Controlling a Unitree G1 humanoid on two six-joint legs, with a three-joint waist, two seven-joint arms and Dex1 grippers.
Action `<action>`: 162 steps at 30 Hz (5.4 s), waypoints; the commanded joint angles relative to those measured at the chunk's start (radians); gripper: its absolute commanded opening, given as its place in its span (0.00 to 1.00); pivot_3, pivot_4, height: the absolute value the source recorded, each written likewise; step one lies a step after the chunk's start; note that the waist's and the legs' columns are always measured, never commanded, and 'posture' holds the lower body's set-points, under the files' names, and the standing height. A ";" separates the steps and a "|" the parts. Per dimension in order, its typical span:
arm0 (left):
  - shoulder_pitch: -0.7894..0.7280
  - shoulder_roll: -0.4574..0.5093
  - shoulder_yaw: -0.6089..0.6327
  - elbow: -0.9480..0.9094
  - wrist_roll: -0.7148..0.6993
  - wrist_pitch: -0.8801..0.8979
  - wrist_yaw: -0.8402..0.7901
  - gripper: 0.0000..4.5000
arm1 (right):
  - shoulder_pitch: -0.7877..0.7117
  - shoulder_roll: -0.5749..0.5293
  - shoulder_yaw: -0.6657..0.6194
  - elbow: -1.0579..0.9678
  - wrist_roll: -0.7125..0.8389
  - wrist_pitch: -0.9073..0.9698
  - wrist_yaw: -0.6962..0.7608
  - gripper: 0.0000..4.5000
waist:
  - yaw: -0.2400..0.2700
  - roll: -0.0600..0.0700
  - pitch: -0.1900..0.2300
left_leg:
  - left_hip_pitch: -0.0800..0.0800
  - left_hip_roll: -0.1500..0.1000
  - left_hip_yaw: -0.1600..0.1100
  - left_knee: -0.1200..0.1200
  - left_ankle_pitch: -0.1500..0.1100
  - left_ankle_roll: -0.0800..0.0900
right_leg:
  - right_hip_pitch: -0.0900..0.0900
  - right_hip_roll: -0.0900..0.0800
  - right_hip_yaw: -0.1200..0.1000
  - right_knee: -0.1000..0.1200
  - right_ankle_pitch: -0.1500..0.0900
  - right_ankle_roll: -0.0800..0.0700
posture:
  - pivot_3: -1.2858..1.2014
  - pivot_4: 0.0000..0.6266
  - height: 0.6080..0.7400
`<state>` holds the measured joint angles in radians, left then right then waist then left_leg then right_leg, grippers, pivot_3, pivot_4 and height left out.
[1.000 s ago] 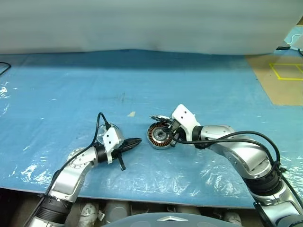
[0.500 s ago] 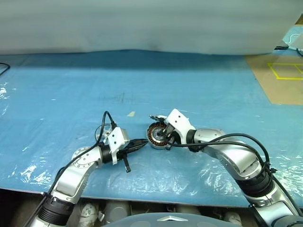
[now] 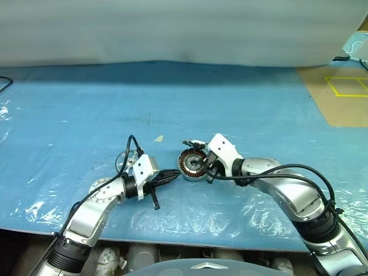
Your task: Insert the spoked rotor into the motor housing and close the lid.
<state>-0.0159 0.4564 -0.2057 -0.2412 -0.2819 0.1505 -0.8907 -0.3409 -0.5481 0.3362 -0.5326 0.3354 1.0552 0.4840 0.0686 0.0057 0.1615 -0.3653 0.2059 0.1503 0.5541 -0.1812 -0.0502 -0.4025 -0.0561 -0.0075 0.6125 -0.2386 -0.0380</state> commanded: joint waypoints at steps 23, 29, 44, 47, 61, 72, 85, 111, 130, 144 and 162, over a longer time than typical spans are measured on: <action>0.031 0.009 -0.011 -0.040 0.012 -0.013 -0.001 0.00 | 0.008 -0.009 0.020 0.019 -0.033 -0.079 0.056 0.01 | 0.001 0.000 0.000 | 0.000 0.000 0.000 0.003 0.000 0.000 | 0.000 0.000 0.000 0.002 0.000 0.000 | 0.52 0.24 1.00; 0.021 0.012 -0.012 -0.061 0.005 0.009 0.002 0.00 | -0.025 0.041 0.008 0.029 -0.045 -0.110 0.041 0.01 | 0.000 0.000 0.000 | 0.000 0.000 0.000 0.005 0.000 0.000 | 0.000 0.000 0.001 0.005 0.000 -0.001 | 0.52 0.24 1.00; -0.037 0.017 -0.012 -0.191 -0.033 0.171 0.055 0.00 | 0.091 -0.008 0.019 0.075 -0.087 -0.176 0.060 0.01 | 0.002 0.000 0.000 | 0.000 0.000 0.000 0.007 0.000 0.000 | 0.000 0.000 0.001 0.006 0.000 0.000 | 0.52 0.24 1.00; -0.049 0.016 -0.013 -0.204 -0.039 0.200 0.062 0.00 | 0.099 -0.010 0.013 0.084 -0.088 -0.188 0.060 0.01 | 0.001 0.000 0.000 | 0.001 0.000 0.000 0.007 0.000 0.000 | 0.001 -0.001 0.001 0.006 0.000 0.000 | 0.52 0.24 1.00; -0.032 -0.001 0.012 -0.157 -0.013 0.131 0.111 0.00 | 0.074 0.008 -0.008 0.101 -0.080 -0.145 0.050 0.01 | 0.001 0.000 0.000 | 0.001 0.000 0.000 0.007 0.000 0.000 | 0.001 0.000 0.001 0.006 0.000 0.000 | 0.52 0.24 1.00; -0.074 0.010 0.081 -0.173 -0.091 0.196 0.120 0.00 | 0.033 0.028 -0.115 -0.006 0.034 -0.125 0.107 0.01 | 0.001 0.000 0.000 | -0.002 0.000 0.000 0.007 0.000 0.000 | -0.002 0.000 0.001 0.006 0.000 0.000 | 0.52 0.24 1.00; -0.050 0.034 0.123 -0.133 -0.104 0.150 0.068 0.00 | 0.036 0.020 -0.031 0.106 -0.048 -0.172 0.095 0.01 | 0.000 0.000 0.000 | -0.002 0.000 0.000 0.007 0.000 0.000 | -0.002 0.000 0.001 0.006 0.000 0.000 | 0.52 0.24 1.00; 0.006 0.023 0.093 -0.002 -0.049 0.006 0.021 0.00 | 0.046 0.045 -0.020 0.161 -0.123 -0.254 0.101 0.01 | 0.000 0.000 0.000 | -0.002 0.000 0.000 0.007 0.000 0.000 | -0.002 0.000 0.001 0.005 0.000 0.000 | 0.52 0.24 1.00; -0.004 0.030 0.145 -0.030 -0.092 0.029 0.030 0.00 | 0.102 0.003 -0.153 0.001 0.027 -0.237 0.197 0.01 | 0.001 0.000 0.000 | -0.003 0.000 0.000 0.006 0.000 0.000 | -0.003 0.000 0.001 0.005 -0.001 0.000 | 0.52 0.24 1.00; -0.187 0.375 0.359 0.070 -0.207 0.310 -0.097 0.00 | 0.275 -0.078 -0.248 -0.028 0.094 -0.306 0.254 0.01 | 0.002 -0.001 0.001 | -0.002 0.000 0.000 0.007 0.000 0.000 | -0.003 -0.001 0.001 0.005 -0.001 0.001 | 0.52 0.24 1.00; -0.374 0.494 0.169 0.326 -0.052 0.148 -0.488 0.60 | 0.440 -0.026 -0.271 -0.023 0.088 -0.425 0.191 0.00 | 0.004 -0.002 0.001 | -0.003 0.000 0.000 0.002 0.000 0.000 | -0.002 -0.001 0.000 0.001 -0.001 -0.001 | 0.52 0.24 1.00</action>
<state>-0.3800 0.9428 -0.0457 0.1150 -0.3408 0.3211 -1.3724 0.0958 -0.5878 0.1036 -0.5210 0.3964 0.6591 0.6804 0.0731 0.0037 0.1622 -0.3681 0.2058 0.1503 0.5566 -0.1813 -0.0499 -0.4049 -0.0571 -0.0073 0.6140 -0.2394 -0.0386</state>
